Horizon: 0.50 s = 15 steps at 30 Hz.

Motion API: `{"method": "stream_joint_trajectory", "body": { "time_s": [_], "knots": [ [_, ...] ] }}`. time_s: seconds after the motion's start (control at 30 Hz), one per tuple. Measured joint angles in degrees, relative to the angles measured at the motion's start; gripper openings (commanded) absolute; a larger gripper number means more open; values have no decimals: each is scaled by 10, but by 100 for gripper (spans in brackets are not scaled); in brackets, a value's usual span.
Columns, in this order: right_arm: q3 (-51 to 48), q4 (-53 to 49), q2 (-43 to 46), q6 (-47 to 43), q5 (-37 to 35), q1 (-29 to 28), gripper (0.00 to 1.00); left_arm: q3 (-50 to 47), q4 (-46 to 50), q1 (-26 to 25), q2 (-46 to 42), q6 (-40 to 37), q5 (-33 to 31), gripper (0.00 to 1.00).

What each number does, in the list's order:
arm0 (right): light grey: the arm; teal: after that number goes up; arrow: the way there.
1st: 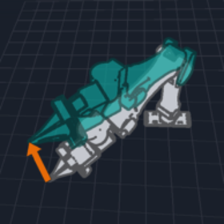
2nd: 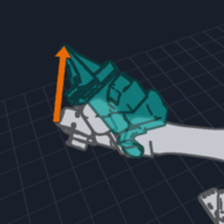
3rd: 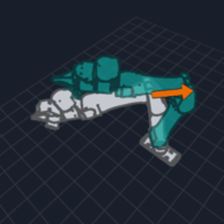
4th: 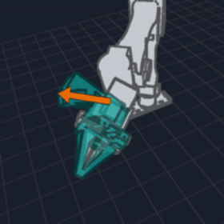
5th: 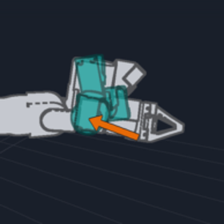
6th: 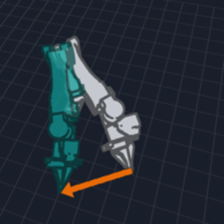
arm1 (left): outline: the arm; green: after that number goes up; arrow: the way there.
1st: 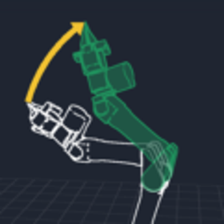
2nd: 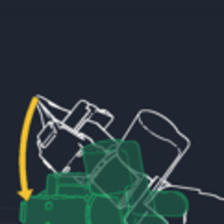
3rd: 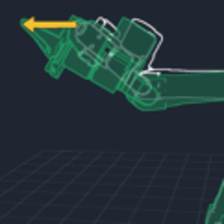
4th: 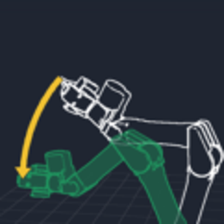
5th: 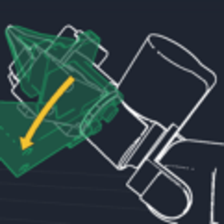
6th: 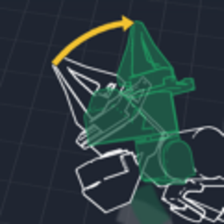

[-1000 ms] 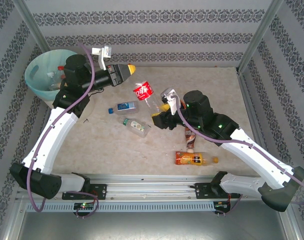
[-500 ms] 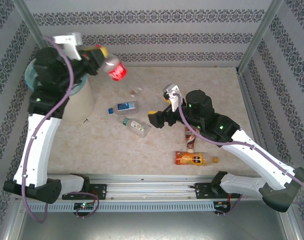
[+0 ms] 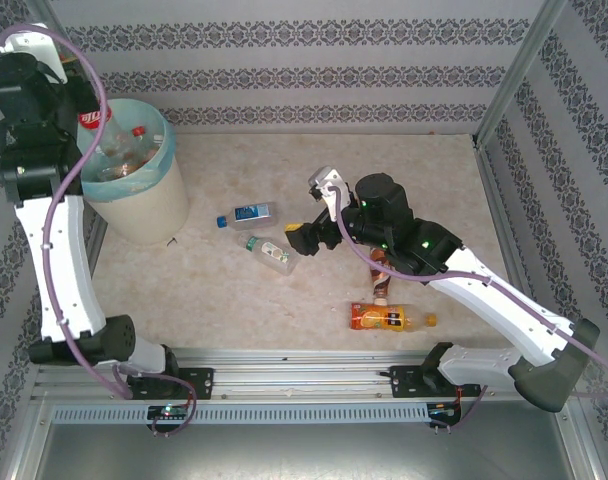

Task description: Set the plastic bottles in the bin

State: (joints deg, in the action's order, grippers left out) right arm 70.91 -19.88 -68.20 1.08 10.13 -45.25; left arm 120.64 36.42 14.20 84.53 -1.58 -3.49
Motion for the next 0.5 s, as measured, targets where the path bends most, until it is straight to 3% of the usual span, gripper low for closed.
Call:
{"method": "stream_joint_trajectory", "body": {
  "time_s": [0.23, 0.5],
  "knots": [
    [0, 0, 0, -2, 9, 0, 98, -125, -37, 73, 0, -16, 0, 0],
    [0, 0, -8, -2, 13, 0, 98, -250, -100, 81, -7, -51, 18, 0]
  ]
}}
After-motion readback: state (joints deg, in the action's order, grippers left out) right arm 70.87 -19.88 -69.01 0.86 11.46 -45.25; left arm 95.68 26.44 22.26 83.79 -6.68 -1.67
